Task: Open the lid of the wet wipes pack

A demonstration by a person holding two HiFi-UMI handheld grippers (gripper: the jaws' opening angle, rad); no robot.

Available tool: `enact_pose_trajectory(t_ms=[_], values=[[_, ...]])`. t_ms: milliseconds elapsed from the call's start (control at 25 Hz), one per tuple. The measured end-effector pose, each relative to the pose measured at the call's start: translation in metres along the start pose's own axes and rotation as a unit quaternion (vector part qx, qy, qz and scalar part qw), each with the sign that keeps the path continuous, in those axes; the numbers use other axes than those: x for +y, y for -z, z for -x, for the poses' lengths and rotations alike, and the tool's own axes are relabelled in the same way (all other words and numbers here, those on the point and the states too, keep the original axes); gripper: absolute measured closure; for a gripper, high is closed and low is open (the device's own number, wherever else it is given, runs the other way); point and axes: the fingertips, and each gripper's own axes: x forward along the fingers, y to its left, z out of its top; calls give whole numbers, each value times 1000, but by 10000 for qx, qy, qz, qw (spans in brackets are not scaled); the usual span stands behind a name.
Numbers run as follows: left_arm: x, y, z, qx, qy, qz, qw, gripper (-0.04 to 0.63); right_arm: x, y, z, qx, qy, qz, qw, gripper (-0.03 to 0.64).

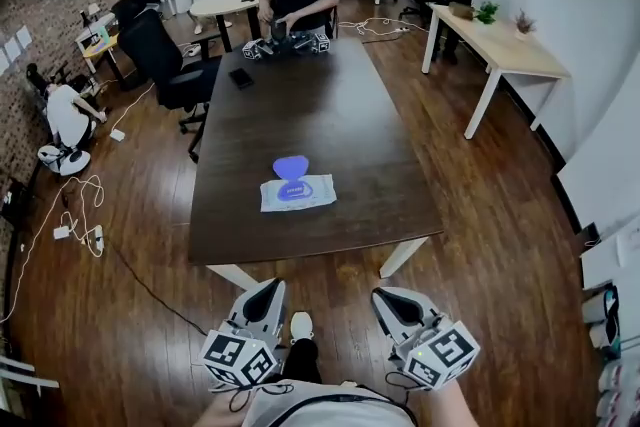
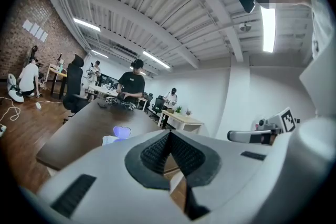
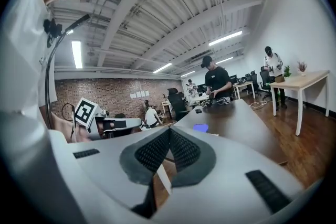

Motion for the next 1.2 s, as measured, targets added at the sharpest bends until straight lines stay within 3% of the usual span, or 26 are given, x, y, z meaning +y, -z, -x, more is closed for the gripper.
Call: enact_pose_trajectory(t_ms=[360,640,1200], values=[[-86,33,83,31,-233,-69,9997,594,44,28,96,-165,-218,-169,9995,609],[-108,10,104,-214,-132,-246,9994,594,63,10,131,-398,-165,-22,9991,609],[-70,-20,137,-361,222,-204,9989,594,120,0,105,-353,154,200,9991,610]])
